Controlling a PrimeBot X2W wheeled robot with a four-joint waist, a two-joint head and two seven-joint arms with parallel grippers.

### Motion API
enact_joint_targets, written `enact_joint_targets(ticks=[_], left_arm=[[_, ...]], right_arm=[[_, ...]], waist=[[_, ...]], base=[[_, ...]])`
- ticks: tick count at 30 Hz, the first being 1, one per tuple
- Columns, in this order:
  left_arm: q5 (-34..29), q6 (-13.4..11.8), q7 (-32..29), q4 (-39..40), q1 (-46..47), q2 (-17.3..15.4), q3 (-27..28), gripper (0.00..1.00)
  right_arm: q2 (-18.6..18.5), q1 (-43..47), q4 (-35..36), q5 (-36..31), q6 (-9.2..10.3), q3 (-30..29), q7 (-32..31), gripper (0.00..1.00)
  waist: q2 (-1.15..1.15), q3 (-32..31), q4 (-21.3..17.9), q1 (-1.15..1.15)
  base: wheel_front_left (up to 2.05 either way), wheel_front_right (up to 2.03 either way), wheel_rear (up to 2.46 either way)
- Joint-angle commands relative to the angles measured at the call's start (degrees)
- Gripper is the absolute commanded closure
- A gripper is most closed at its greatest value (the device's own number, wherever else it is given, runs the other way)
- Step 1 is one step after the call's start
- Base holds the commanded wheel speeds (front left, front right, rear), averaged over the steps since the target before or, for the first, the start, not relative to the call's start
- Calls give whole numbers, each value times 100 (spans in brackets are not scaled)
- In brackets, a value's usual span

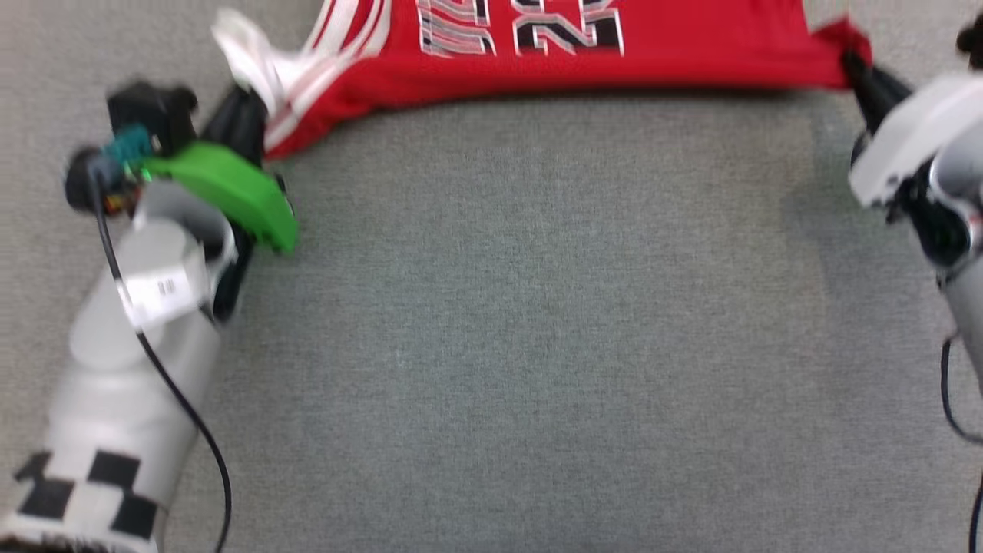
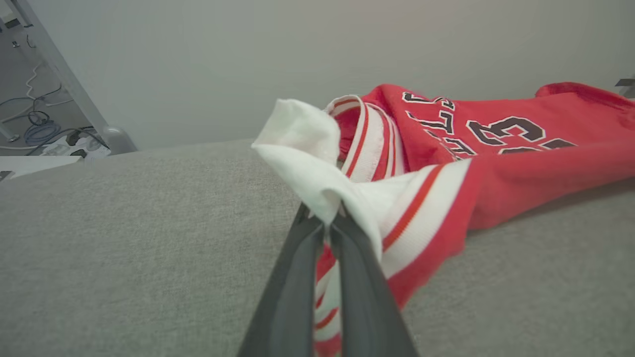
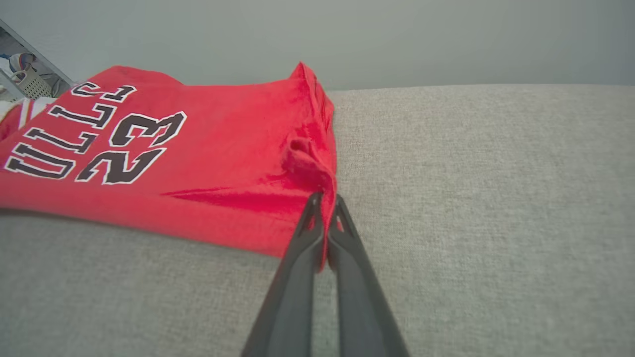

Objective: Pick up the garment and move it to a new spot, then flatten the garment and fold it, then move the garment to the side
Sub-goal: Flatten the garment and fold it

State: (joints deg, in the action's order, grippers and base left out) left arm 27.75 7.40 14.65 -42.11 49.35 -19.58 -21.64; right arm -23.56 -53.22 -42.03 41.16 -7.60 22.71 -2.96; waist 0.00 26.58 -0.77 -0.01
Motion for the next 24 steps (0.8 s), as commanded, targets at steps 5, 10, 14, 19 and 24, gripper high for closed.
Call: enact_joint_targets(ticks=[5,10,14,19,24], left_arm=[[346,-112,33,472,-1229,-2,255,100],[610,-431,-147,1188,-2274,-72,410,100],[769,-772,-351,1933,-3135,-115,500,100],[915,-1158,-651,2825,-4158,-191,546,100],[1021,-1528,-1158,3628,-5072,-326,496,100]], right_arm=[[-264,1168,577,285,11,-148,33,100],[-380,2239,1104,358,11,-488,-103,100],[-352,3067,1535,291,11,-890,-241,100],[-168,4038,2052,42,11,-1480,-497,100],[229,5049,2766,-274,11,-2062,-905,100]], waist=[[0,-874,49,1],[0,-1251,34,1],[0,-1476,38,1],[0,-1722,52,1],[0,-1924,93,1]], base=[[0,0,0],[0,0,0],[0,0,0],[0,0,0],[0,0,0]])
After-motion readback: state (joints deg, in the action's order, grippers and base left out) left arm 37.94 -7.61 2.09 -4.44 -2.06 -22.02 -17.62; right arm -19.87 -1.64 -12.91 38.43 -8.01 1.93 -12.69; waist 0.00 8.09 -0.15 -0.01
